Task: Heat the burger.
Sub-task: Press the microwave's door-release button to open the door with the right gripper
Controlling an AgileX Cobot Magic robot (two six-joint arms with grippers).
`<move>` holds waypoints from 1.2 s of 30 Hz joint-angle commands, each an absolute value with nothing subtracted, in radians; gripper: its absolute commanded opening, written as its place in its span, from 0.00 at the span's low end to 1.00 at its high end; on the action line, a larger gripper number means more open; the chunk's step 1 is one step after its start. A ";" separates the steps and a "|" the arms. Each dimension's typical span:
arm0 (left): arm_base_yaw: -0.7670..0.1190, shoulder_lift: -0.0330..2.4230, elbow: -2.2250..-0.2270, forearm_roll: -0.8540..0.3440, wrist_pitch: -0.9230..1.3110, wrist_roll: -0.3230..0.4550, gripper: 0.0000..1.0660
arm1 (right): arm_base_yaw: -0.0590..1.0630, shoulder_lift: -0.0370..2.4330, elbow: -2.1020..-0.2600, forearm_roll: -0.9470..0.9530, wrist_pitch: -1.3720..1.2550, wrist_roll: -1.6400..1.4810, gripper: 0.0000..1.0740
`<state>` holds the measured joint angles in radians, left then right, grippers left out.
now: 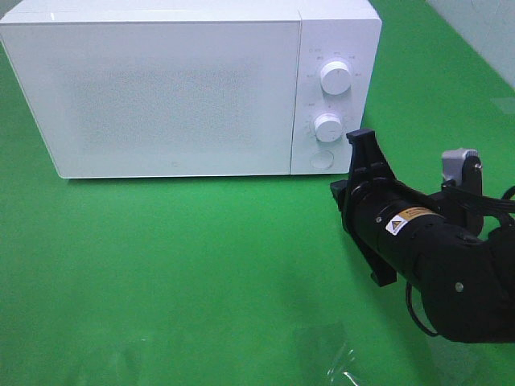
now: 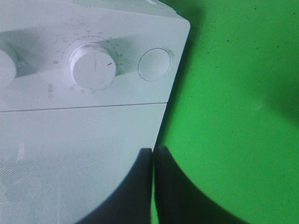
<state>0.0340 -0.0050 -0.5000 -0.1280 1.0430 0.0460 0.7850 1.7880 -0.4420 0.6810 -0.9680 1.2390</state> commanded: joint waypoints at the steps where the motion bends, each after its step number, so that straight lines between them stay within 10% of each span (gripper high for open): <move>1: 0.028 -0.027 -0.498 -0.132 1.039 0.047 0.91 | 0.764 1.816 -0.461 0.635 -0.964 1.283 0.00; 36: 0.028 -0.027 -0.498 -0.131 1.039 0.047 0.91 | 0.560 2.030 -0.739 0.494 -0.829 1.393 0.00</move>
<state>0.0340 -0.0050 -0.5000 -0.1280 1.0430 0.0460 0.5710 2.0270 -0.7220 0.5140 -0.8380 1.3890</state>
